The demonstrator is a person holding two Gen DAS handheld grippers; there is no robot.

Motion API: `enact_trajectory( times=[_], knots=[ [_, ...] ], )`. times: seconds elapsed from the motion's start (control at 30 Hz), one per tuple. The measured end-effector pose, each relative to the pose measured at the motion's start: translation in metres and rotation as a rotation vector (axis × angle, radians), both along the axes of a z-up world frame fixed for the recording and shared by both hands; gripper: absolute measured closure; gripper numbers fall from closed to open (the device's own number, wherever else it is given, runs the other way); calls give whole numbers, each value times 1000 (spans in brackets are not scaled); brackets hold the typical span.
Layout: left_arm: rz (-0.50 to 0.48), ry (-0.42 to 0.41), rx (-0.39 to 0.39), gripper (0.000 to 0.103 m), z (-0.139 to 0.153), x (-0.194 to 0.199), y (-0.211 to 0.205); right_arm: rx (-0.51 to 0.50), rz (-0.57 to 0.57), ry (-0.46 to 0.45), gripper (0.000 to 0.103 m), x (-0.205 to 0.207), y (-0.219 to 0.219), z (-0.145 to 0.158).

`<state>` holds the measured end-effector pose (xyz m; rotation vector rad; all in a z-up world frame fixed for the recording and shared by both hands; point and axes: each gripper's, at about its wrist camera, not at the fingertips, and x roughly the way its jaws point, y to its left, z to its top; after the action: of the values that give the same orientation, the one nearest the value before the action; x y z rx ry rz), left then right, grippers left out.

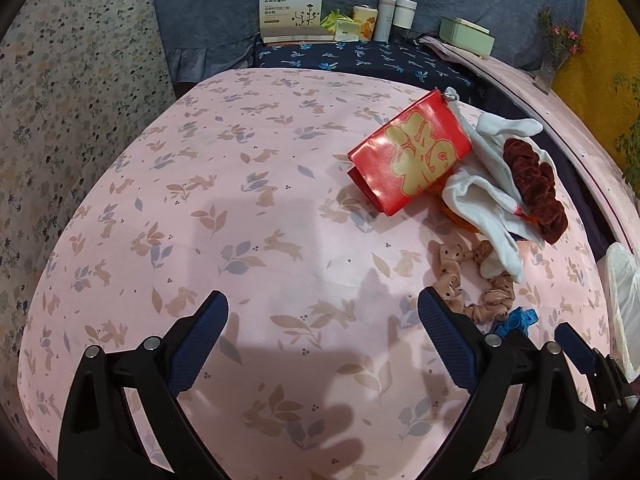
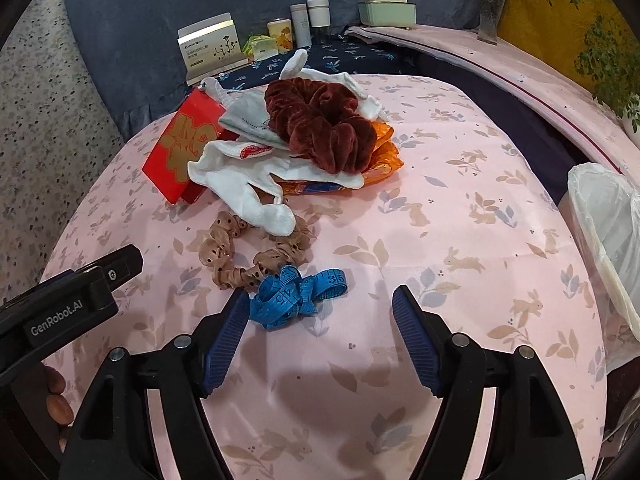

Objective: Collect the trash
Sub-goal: 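Move both tools back over the table toward the remaining trash, then grasp the blue tape measure with the right tool while the left tool grasps the beige scrunchie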

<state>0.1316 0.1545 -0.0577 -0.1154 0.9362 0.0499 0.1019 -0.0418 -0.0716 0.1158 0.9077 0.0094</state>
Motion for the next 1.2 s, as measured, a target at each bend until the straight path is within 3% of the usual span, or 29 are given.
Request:
enact_trajectory(
  times=[0.27,0.43,0.97,1.13,1.2],
  knots=[
    [-21,13,-11,12,-8,5,-7,-7,-2,9,35,8,2,-13],
    [-58,16,-13,12,-9,7,-26,-18,4,6,76,6,-4,-12],
    [-180,53,-56,12,-24,22,-96,56,-166,-21,78,-9,-88,2],
    [-209,48,-22,37,-26,21,-110,68,-178,-19,78,-13,-99,2],
    [-227,41,5,59,-25,17,-115,74,-180,-19,78,-15,-102,1]
  ],
)
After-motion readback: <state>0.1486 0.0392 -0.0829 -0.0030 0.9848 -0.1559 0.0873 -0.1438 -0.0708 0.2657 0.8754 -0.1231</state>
